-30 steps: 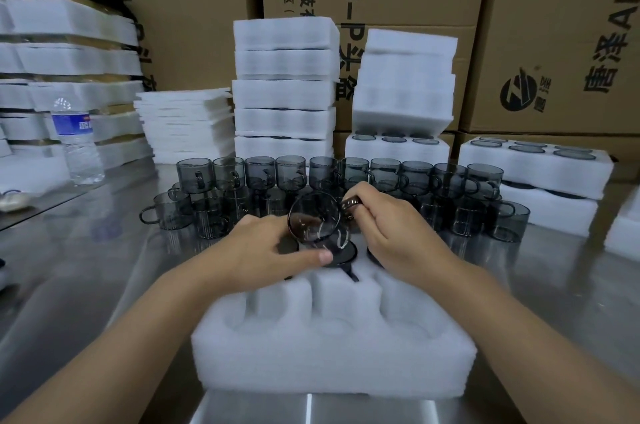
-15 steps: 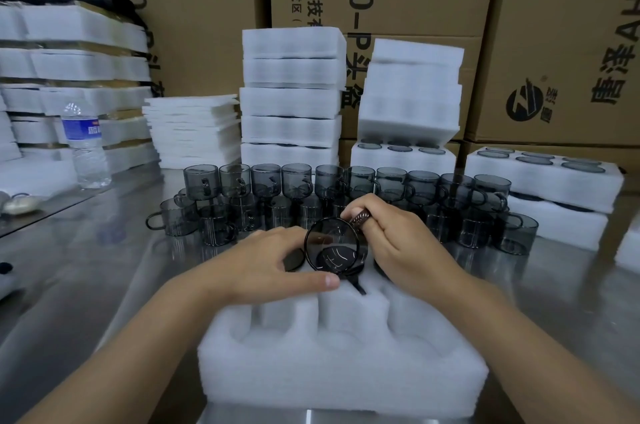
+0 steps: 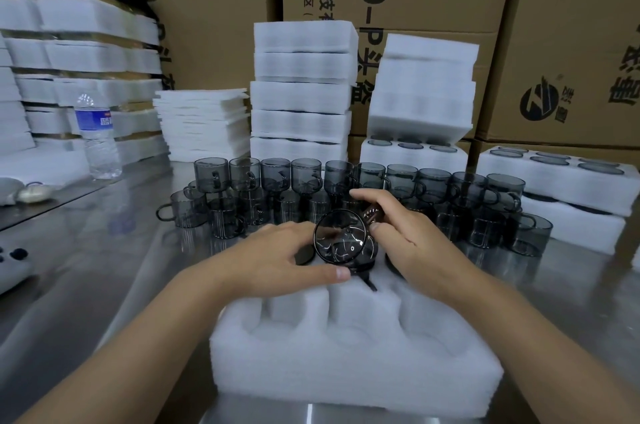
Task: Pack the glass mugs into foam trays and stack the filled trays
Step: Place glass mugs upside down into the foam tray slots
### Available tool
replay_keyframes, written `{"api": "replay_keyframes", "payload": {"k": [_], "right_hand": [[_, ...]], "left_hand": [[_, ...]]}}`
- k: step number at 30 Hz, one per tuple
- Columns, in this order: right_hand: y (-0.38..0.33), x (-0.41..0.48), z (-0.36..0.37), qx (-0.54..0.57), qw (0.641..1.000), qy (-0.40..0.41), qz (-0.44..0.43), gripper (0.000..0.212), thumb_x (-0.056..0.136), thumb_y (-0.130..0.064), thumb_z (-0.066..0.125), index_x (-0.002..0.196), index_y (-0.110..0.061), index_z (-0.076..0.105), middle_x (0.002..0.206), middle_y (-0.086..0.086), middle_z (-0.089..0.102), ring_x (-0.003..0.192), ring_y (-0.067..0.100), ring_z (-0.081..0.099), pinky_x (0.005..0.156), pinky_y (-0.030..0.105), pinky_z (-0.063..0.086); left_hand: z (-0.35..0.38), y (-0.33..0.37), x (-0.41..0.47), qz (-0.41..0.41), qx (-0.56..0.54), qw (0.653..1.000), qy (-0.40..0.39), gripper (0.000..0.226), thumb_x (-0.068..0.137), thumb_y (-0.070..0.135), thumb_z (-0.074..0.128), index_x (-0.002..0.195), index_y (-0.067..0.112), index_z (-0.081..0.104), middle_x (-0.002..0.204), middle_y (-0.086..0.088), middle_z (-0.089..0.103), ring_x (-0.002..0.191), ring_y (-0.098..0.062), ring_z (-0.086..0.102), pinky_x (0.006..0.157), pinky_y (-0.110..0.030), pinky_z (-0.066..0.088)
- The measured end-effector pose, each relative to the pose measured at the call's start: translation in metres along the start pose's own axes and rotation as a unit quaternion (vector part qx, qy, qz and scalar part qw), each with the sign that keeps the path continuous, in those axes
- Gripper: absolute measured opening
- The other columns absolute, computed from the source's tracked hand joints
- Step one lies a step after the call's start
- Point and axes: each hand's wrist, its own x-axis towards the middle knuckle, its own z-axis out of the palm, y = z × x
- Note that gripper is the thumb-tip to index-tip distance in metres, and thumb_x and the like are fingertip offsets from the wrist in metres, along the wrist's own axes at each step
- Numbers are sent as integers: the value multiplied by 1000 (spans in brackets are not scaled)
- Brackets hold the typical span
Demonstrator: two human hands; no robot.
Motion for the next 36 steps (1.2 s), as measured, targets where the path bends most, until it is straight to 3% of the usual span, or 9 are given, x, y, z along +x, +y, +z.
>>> {"api": "replay_keyframes", "payload": {"k": [4,7,11,18,23,26,29,32,36], "right_hand": [[-1,0,-1,-2,1000,-24,2,67,72,-72,39,135,-53,25,100,-20,61,92,-1,57,86,34,46],[0,0,1,-10,1000,-27,7,75,65,-79,46,133,-57,22,111,-12,63,102,6,59,93,37,46],[1,1,3,63,998,1,-1,65,73,-67,61,130,-55,32,103,-15,59,93,-1,58,87,24,45],[2,6,-8,280,955,52,82,54,76,-42,70,125,-31,50,90,-9,72,88,11,67,83,29,51],[-16,11,-12,505,854,47,116,50,76,-30,63,119,-5,56,107,16,69,94,28,66,76,40,58],[-23,11,-11,538,834,9,123,43,75,-28,65,113,-8,58,110,18,68,95,28,67,72,37,58],[-25,11,-1,561,815,6,144,56,71,-20,67,123,-7,53,114,17,67,96,28,65,71,36,58],[-23,9,6,544,826,20,147,58,67,-14,67,123,-11,53,102,10,73,90,22,70,69,33,58],[-22,10,5,527,834,50,156,58,65,-16,68,122,-14,54,105,7,73,92,19,70,70,31,58]], "left_hand": [[0,1,-1,-5,-24,1000,6,71,61,82,45,116,40,53,115,11,63,109,-12,57,96,-38,46],[-1,1,-2,-10,-32,999,11,67,59,83,47,107,36,52,108,12,62,105,-10,58,93,-38,47],[-1,0,-1,-11,-47,999,21,71,58,82,51,115,41,49,115,21,59,109,-2,55,96,-35,46],[4,-3,1,-7,-96,995,31,74,63,81,46,128,46,41,127,26,54,110,2,57,98,-32,47],[4,-5,1,-5,-96,994,43,69,67,80,46,130,53,35,125,28,54,109,6,55,95,-31,49],[5,-6,3,3,-125,991,51,59,74,70,56,126,47,41,124,24,57,111,4,55,97,-33,48],[7,-6,5,17,-165,983,75,72,66,67,61,130,38,45,122,18,60,114,2,55,99,-34,47],[8,-6,6,18,-233,966,110,61,65,56,68,121,38,50,111,17,67,106,5,60,95,-24,49],[7,-5,7,14,-267,954,136,73,67,51,68,133,32,43,105,13,70,101,-1,63,87,-20,48]]}}
